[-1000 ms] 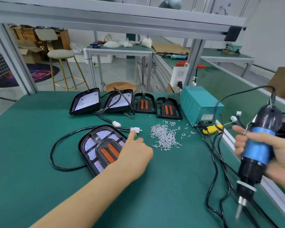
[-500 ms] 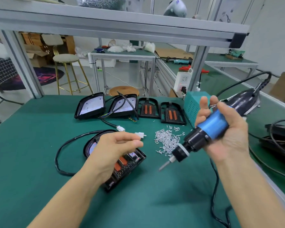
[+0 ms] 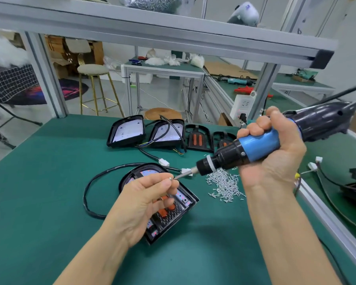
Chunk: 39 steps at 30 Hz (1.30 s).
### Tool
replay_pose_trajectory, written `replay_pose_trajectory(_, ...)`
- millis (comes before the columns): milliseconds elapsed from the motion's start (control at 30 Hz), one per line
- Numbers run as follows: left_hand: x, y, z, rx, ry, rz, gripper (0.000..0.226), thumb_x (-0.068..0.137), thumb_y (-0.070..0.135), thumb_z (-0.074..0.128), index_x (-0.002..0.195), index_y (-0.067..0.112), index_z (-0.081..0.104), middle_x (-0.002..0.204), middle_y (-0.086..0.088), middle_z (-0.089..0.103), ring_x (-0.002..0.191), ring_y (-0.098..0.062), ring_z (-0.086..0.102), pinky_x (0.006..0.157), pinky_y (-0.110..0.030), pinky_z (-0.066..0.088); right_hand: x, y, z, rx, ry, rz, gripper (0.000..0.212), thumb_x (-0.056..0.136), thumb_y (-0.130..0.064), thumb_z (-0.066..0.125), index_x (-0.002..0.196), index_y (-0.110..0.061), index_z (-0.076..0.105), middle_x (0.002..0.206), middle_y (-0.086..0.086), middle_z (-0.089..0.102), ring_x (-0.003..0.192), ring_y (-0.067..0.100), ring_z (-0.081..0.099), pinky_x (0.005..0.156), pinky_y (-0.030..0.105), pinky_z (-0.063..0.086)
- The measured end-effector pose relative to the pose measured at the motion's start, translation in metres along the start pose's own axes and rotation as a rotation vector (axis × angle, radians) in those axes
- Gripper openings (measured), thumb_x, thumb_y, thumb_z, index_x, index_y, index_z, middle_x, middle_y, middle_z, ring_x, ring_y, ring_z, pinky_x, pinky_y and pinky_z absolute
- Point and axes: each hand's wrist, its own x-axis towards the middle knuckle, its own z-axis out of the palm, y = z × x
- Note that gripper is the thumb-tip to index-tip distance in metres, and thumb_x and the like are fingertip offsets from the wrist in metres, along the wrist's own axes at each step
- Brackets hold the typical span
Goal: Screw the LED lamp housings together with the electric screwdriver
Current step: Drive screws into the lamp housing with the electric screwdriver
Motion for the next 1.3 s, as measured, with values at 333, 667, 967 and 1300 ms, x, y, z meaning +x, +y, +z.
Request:
replay_pose_trajectory(333,-0.003,-0.005,0.003,-0.017,0.0,0.014,0.011,0.067,0.011,0.067,0.071,0.009,0.077,0.076,-0.01,0.071,0.062,-0.013,0.064,0.057,-0.023,0.056,-0.003,0.005,-0.001,-0.025,-0.01,-0.018,0.012,0.074,-0.01,0.058,0.083,-0.015,0.052,0.058,-0.006,0.05,0.049,0.007,0.049,0.055,0.022,0.047)
replay_pose_trajectory(667,-0.001,-0.01,0.009,0.108,0.092,0.203,0.015,0.08,-0.003,0.063,0.076,0.006,0.073,0.069,-0.01,0.071,0.061,-0.013,0.065,0.057,-0.02,0.054,-0.006,0.007,-0.002,-0.018,-0.017,-0.054,0.013,0.073,-0.01,0.056,0.084,-0.015,0.052,0.057,-0.006,0.049,0.048,0.006,0.047,0.054,0.021,0.046)
replay_pose_trajectory(967,0.005,-0.015,0.005,0.235,0.116,0.301,0.021,0.082,-0.006,0.063,0.076,0.011,0.074,0.07,-0.009,0.072,0.063,-0.014,0.067,0.061,-0.022,0.056,-0.009,0.013,0.0,-0.077,-0.052,-0.099,0.013,0.074,-0.006,0.054,0.083,-0.015,0.052,0.056,-0.005,0.049,0.048,0.008,0.047,0.053,0.022,0.045)
replay_pose_trajectory(1300,0.009,-0.017,-0.003,0.166,0.108,0.236,0.014,0.079,0.002,0.066,0.085,0.011,0.075,0.079,-0.008,0.074,0.062,-0.017,0.066,0.056,-0.023,0.056,-0.003,0.023,-0.007,-0.001,0.049,-0.068,0.014,0.071,-0.009,0.056,0.082,-0.015,0.052,0.056,-0.005,0.049,0.048,0.008,0.046,0.054,0.021,0.045)
